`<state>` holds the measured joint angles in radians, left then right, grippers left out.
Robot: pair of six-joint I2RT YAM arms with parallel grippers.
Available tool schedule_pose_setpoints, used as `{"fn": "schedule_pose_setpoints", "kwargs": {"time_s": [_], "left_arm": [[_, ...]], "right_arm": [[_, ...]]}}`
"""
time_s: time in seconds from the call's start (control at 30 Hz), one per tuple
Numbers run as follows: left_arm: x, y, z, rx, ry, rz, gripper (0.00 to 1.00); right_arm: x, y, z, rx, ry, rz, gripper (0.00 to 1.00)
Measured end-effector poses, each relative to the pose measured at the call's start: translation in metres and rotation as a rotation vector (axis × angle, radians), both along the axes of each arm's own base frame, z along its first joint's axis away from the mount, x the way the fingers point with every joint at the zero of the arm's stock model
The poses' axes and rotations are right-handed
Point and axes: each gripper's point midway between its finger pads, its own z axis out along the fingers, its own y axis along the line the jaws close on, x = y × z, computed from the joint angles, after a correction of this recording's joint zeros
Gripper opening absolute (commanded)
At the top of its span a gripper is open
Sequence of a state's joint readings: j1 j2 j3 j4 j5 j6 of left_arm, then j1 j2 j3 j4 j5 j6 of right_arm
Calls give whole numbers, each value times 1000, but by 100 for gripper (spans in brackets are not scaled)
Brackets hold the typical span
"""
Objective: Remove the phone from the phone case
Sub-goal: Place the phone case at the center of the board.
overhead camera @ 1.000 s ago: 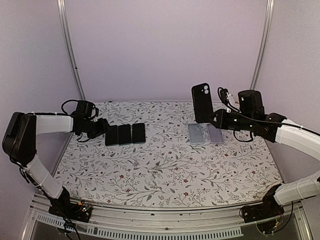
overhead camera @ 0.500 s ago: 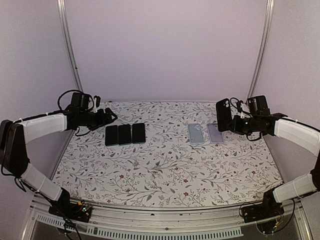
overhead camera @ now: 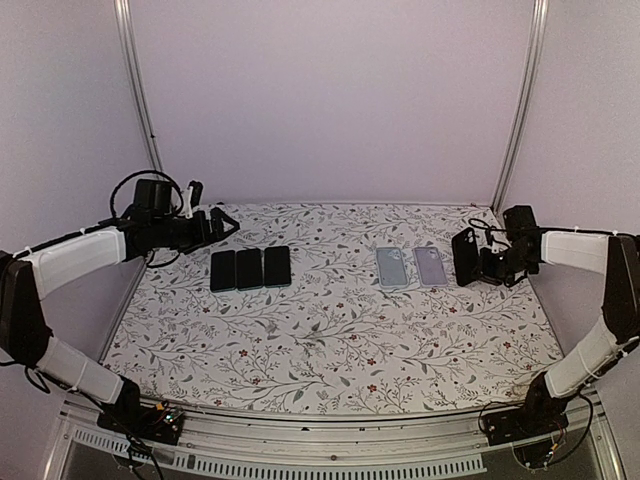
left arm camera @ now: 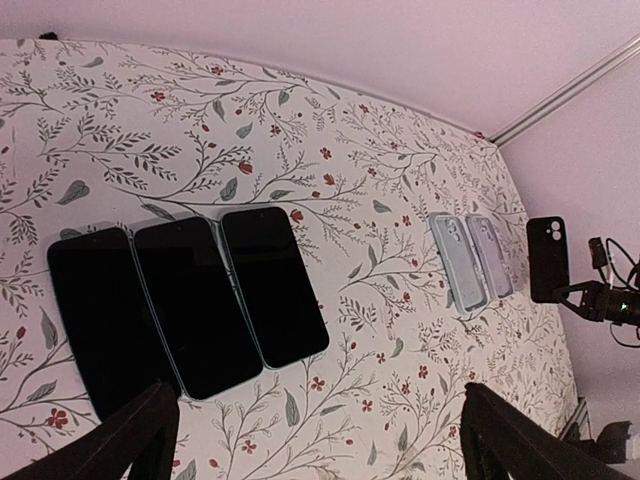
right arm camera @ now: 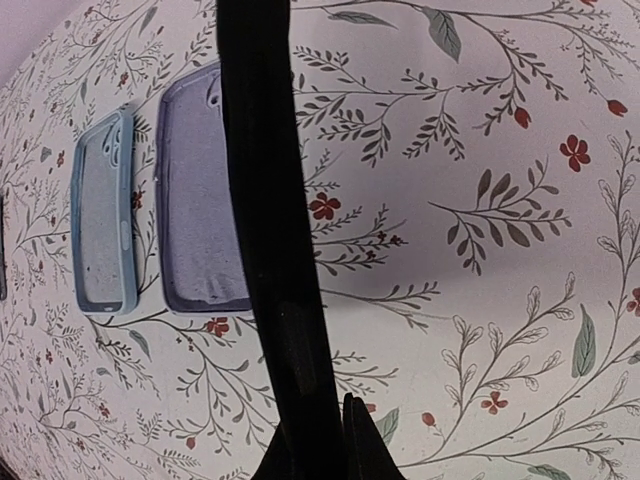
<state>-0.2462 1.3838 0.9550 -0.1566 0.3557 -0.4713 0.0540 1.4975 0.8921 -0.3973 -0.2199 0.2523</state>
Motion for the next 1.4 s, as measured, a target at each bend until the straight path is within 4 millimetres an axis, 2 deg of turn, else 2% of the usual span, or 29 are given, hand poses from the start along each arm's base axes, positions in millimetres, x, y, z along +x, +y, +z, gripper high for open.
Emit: {"fn": "schedule_pose_setpoints", "kwargs": {"time_s": [0.13,0.33,0.43,0.57,0.7,1.03,1.23,1.4], "left_arm": [[-1,-2,1,0,-5,-18,99],[-4,-4,-1,3,-6,-39,99],[-4,-5,-1,3,-10,-48,99],[-6,-7,-1,-2,-9,-59,99],[-8,-8,-4,-7,1,-69,99],[-10,-10,-6,-12,6,-78,99],[-10,-10,-6,-13,7,-78,99],[-11,-10,-7,-13,7,-78,99]], "right_arm": [[6,-13,-15,-13,45,-15,0],[24,-18,-25,3,72,7,0],[33,-27,-33,11,92,-1,0],[35,-41,-43,34,128,-20,9],[39,-41,-45,67,153,-1,15],[45,-46,-52,38,196,8,24],[44,-52,-56,7,218,-6,38],[43,-56,-58,-12,223,-19,44]]}}
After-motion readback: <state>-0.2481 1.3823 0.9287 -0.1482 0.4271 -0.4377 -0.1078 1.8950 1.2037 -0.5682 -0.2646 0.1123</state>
